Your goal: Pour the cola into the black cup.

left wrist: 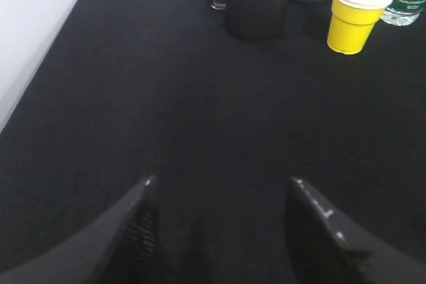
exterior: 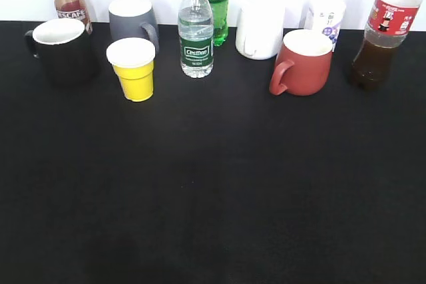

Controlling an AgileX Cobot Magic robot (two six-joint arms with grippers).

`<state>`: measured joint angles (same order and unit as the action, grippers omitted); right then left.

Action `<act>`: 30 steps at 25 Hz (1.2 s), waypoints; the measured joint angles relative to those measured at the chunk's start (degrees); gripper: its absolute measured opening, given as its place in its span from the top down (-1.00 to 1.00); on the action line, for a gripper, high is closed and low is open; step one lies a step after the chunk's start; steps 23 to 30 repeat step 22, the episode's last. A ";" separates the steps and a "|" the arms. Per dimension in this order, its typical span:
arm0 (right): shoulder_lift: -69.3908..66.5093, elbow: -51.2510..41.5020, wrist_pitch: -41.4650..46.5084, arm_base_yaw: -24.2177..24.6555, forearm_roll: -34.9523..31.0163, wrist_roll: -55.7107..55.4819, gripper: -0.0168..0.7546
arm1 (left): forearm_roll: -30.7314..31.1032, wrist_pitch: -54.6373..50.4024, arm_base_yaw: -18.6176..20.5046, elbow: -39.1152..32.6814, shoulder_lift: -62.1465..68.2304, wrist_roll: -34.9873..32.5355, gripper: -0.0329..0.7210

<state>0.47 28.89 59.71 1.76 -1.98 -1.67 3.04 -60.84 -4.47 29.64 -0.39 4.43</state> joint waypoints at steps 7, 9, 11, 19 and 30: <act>0.00 0.00 0.00 0.00 0.00 -0.04 -0.50 | -0.02 0.00 1.61 0.00 0.00 0.00 -0.30; 0.00 0.00 0.00 0.00 0.00 -0.04 -0.50 | -0.02 0.00 1.61 0.00 0.00 0.00 -0.30; 0.00 0.00 0.00 0.00 0.00 -0.04 -0.50 | -0.02 0.00 1.61 0.00 0.00 0.00 -0.30; 0.00 0.00 0.00 0.00 0.00 -0.04 -0.50 | -0.07 0.00 1.61 0.00 0.00 0.00 -0.30; 0.00 0.00 0.00 0.00 0.00 -0.04 -0.50 | -0.07 0.00 1.61 0.00 0.00 0.00 -0.30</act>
